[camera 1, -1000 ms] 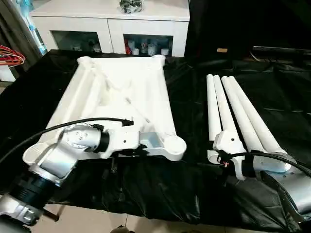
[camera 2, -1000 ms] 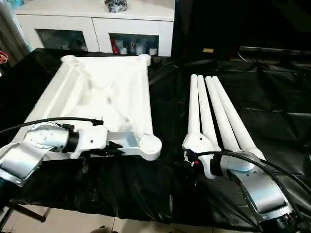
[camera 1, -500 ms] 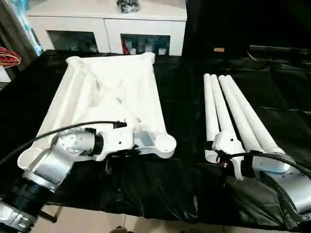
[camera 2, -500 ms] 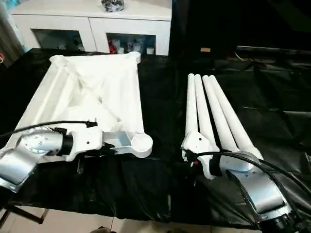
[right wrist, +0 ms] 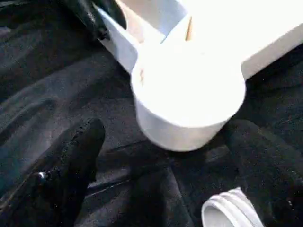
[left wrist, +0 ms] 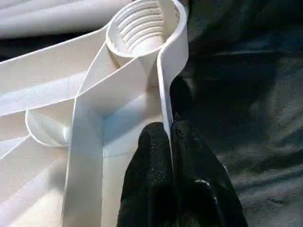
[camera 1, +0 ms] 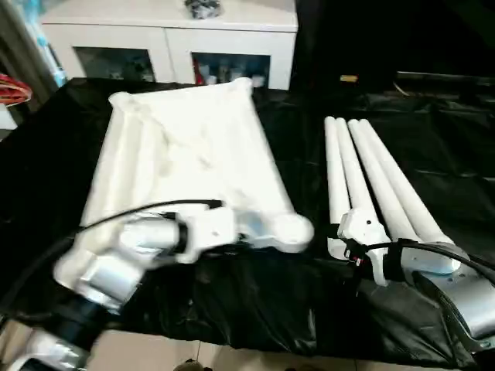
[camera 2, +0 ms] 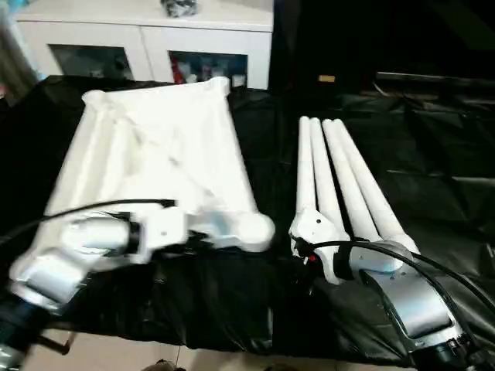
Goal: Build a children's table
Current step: Move table base
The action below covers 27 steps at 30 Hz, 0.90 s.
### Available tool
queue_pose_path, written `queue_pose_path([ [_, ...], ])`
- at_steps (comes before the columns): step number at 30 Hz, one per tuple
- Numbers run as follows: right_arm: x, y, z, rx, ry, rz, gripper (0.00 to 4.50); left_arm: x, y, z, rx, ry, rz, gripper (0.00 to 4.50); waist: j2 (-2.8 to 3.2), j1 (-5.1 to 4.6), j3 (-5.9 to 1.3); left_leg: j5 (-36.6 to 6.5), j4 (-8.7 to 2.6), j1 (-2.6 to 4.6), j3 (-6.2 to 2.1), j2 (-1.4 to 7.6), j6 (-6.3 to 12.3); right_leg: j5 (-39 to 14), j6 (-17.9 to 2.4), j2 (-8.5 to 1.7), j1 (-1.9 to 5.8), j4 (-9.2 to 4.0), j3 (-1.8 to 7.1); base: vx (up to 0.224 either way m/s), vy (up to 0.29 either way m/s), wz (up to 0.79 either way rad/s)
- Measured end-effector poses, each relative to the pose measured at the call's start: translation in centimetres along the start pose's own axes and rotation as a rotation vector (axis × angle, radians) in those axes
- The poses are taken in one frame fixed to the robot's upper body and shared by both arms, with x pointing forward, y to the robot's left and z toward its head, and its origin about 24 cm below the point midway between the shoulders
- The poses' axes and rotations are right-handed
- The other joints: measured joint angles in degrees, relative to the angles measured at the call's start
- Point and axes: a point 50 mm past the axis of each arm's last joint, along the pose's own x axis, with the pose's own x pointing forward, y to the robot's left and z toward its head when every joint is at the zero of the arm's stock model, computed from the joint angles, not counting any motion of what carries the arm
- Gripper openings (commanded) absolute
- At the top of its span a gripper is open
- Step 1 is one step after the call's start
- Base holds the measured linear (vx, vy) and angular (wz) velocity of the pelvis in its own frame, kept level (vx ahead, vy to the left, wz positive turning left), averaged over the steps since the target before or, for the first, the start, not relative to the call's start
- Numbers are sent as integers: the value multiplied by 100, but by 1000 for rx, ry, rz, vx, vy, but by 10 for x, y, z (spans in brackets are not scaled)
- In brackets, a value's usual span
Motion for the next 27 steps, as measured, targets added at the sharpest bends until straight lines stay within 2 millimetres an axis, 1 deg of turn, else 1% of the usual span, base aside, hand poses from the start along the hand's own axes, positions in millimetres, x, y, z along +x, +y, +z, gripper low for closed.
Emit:
queue_pose_path([
  [1, 0, 0, 0, 0, 1, 2, 450, 1, 0, -3, 0, 16, -2, 2, 2, 24, -1, 0, 0, 4, 0, 0, -1, 0, 0, 0, 0, 5, 0, 0, 0, 0],
  [2, 1, 0, 0, -1, 0, 3, 450, 1, -1, -5, 0, 34, -3, 2, 3, 27, -1, 0, 0, 5, 0, 0, -2, 3, -4, 0, 1, 6, 0, 0, 0, 0],
  [5, 1, 0, 0, -4, 0, 2, 450, 1, -1, -14, -6, 81, 2, 2, 3, 11, -1, 10, 0, 3, 0, 2, -28, 13, -9, 1, 3, 8, 0, 0, 0, 0],
  [9, 1, 0, 0, -6, 1, 1, 450, -4, 4, -19, 16, 118, 25, 2, 2, -3, -1, 10, 0, 4, 0, 1, -30, 18, -7, 1, 12, 6, 0, 0, 0, 0],
  [10, 1, 0, 0, -5, 1, 1, 450, -5, 5, -21, 17, 123, 36, 29, 3, -3, -1, 10, 0, 5, 0, 1, -30, 19, -5, 1, 12, 7, 0, 0, 0, 0],
  [11, 1, 0, 0, -5, 1, 1, 450, -5, 6, -22, 16, 126, 44, 46, 2, -3, -1, 10, 0, 4, 0, 2, -30, 21, -4, 1, 12, 7, 0, 0, 0, 0],
  [12, 1, 0, 0, -5, 1, 1, 450, -6, 6, -22, 14, 130, 48, 46, 2, -3, -1, 11, 0, 4, 0, 2, -30, 24, -6, 1, 12, 7, 0, 0, 0, 0],
  [14, 1, 0, 0, -4, 1, 1, 450, -9, 10, -21, 28, 135, 60, 65, 2, 5, -1, 11, 0, 4, 0, 1, -30, 26, -5, 1, 12, 7, 0, 0, 0, 0],
  [15, 1, 0, 0, -4, 1, 1, 450, -10, 12, -21, 29, 132, 67, 65, 2, 12, -1, 11, 0, 4, 0, 1, -30, 27, -4, 1, 12, 6, 0, 0, 0, 0],
  [16, 1, 0, 0, -4, 0, 1, 450, -13, 14, -19, 25, 119, 80, 89, 2, 21, -1, 11, 0, 5, 0, 1, -30, 27, -3, 1, 12, 6, 0, 0, 0, 0],
  [17, 1, 0, 0, -3, 0, 1, 450, -14, 15, -18, 23, 108, 91, 89, 2, 29, -1, 12, 0, 5, 0, 1, -30, 27, -2, 1, 12, 6, 0, 0, 0, 0],
  [19, 1, 1, 0, -2, -4, 2, 450, -20, 20, -13, 13, 64, 122, 103, -1, 39, -2, 13, 0, 6, 0, 1, -29, 29, 3, 0, 12, 6, -1, 0, 0, 0],
  [20, 2, 1, 0, -1, -6, 3, 450, -22, 22, -10, 16, 47, 135, 128, -1, 44, -3, 14, 0, 6, 0, 1, -29, 29, 4, 0, 14, 6, 0, 0, 0, 0],
  [22, 1, -1, 2, 4, -22, 0, 450, -25, 24, -4, 20, 9, 151, 135, -2, 44, -3, 14, 0, 9, 0, 1, -29, 29, 6, -1, 16, 4, 0, 0, 0, 0],
  [24, 0, -5, 9, 3, -50, -10, 450, -27, 24, -1, 4, -20, 153, 147, -2, 43, -3, 15, 1, 10, 0, 0, -28, 28, 9, -1, 15, 4, 0, 0, 0, 0],
  [25, -1, -7, 14, 10, -72, -17, 450, -28, 24, 1, -19, -41, 158, 161, -2, 35, -2, 15, 1, 10, 0, 0, -28, 29, 10, -1, 15, 4, 0, 0, 0, 0],
  [26, -2, -11, 19, 19, -103, -33, 450, -29, 24, 4, -48, -69, 165, 161, -3, 32, -2, 17, 1, 9, 0, 1, -30, 31, 7, -1, 14, 6, 0, 0, 0, 0],
  [27, -3, -16, 27, 15, -133, -58, 450, -30, 25, 9, -59, -97, 175, 172, -3, 33, -2, 21, 0, 10, 0, 1, -35, 32, 6, -1, 15, 7, 0, 0, 0, 0],
])
